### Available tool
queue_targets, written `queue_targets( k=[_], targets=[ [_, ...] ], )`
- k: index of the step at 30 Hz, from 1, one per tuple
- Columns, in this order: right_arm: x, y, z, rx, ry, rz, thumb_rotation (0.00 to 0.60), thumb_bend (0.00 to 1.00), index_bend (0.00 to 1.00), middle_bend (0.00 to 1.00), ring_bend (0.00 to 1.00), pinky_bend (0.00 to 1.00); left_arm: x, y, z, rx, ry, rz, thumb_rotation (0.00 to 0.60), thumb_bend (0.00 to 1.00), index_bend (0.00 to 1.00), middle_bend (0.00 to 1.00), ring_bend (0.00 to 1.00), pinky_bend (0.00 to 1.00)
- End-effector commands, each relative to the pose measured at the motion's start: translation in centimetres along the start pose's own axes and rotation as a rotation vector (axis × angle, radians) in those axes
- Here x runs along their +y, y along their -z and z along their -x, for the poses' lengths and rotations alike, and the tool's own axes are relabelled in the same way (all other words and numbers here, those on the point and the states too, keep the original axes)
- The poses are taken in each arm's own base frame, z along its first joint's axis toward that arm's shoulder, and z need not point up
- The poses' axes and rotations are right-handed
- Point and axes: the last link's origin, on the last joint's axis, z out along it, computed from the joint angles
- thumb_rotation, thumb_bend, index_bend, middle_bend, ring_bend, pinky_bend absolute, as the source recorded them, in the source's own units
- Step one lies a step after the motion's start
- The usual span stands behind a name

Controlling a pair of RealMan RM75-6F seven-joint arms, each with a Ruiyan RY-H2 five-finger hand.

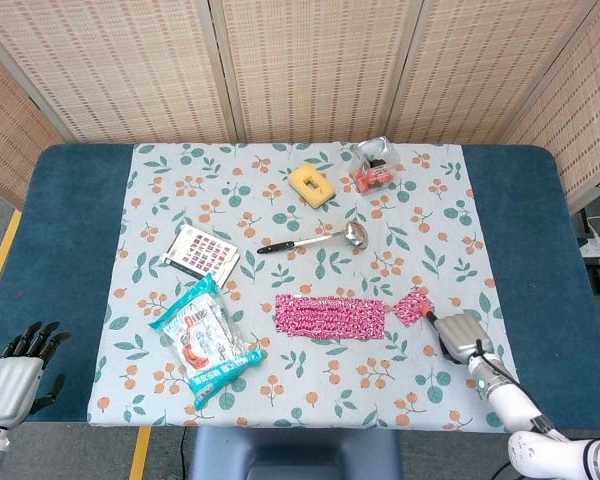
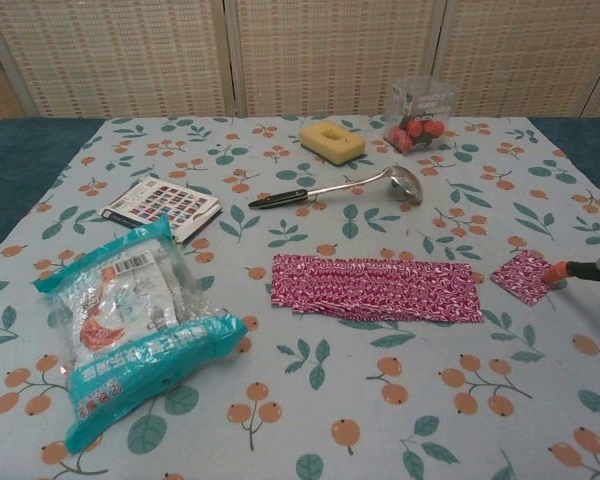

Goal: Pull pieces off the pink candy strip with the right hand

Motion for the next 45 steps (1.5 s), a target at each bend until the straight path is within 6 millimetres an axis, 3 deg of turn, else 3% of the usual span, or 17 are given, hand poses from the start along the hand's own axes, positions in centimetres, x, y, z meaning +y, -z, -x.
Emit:
queue_targets(
  k=[1,7,13,24,33,45],
  targets=[
    [1.2,0.7,0.2,-0.001,0.018,0.045,0.600,0.91,0.08,0.71,0.83,0.78,0.0,0.0,0.0,-0.001,0.000,0.000,0.600,0.44,0.19,0.09,0.06,0.19],
    [1.2,2.0,-0.6,0.051,-0.002,0.052,0.600,0.91,0.08,0.71,0.83,0.78,0.1,0.0,0.1,-0.007,-0.004,0.004,0.600,0.44,0.19,0.09,0.06,0.19],
    [-1.4,2.7,-1.7,0.107,-0.063,-0.084,0.600,0.91,0.08,0.71,0.83,0.78,0.2,0.0,0.1,-0.010,-0.006,0.004,0.600,0.44,0.19,0.10,0.06,0.19],
    [-5.1,0.5,-2.4,0.078,-0.078,-0.232,0.600,0.91,0.04,0.71,0.83,0.78,-0.1,-0.1,0.1,-0.018,0.001,-0.004,0.600,0.44,0.19,0.10,0.06,0.19],
    [-6.0,-0.9,-1.9,0.008,-0.058,-0.235,0.600,0.91,0.08,0.71,0.83,0.78,-0.1,-0.1,0.1,-0.021,0.000,-0.002,0.600,0.44,0.19,0.10,0.06,0.19],
    [-5.9,-0.6,-1.3,-0.016,-0.025,-0.241,0.600,0.91,0.11,0.71,0.83,0.78,-0.1,-0.1,0.1,-0.024,0.000,-0.003,0.600,0.44,0.19,0.10,0.06,0.19]
  ],
)
